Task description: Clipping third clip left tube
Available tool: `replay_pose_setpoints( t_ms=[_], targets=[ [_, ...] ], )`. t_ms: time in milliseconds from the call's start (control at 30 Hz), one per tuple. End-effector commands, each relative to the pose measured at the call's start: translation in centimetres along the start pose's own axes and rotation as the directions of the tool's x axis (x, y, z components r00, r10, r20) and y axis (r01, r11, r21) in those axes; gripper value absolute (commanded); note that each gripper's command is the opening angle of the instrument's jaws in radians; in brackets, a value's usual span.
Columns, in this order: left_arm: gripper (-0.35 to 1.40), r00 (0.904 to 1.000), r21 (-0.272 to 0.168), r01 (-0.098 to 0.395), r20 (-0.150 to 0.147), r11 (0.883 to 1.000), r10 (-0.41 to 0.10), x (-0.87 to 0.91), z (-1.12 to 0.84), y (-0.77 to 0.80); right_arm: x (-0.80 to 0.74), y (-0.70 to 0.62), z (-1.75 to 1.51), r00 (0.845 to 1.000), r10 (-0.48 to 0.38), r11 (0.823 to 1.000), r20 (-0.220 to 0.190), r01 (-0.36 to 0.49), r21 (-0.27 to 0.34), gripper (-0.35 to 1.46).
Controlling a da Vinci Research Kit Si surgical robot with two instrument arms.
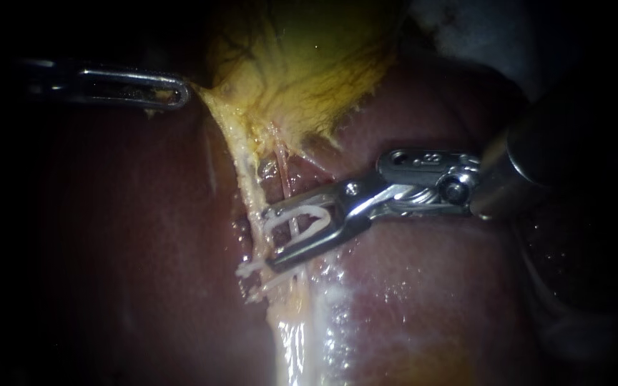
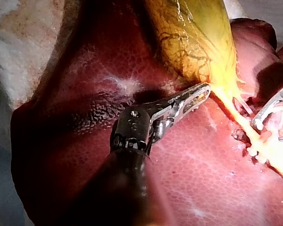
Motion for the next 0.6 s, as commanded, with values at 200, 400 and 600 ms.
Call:
replay_pose_setpoints(
  t_ms=[200, 400, 600],
  targets=[
    [-0.35, 1.0, 0.0, 0.0, 0.0, 1.0, 0.0, 0.0, 0.0, 0.0, -0.19, 0.18, 0.0, 0.999, 0.032, 0.999, 0.001, -0.032, -0.003, 0.46],
    [-0.35, 1.0, 0.0, 0.0, 0.0, 1.0, 0.0, 0.0, 0.0, 0.0, -0.36, 0.34, 0.1, 0.999, 0.044, 0.999, 0.004, -0.044, -0.011, 0.46],
    [-0.35, 1.0, 0.0, 0.0, 0.0, 1.0, 0.0, 0.0, 0.0, 0.0, -0.42, 0.47, 0.27, 0.999, 0.05, 0.999, 0.006, -0.049, -0.01, 0.46]
  ],
)
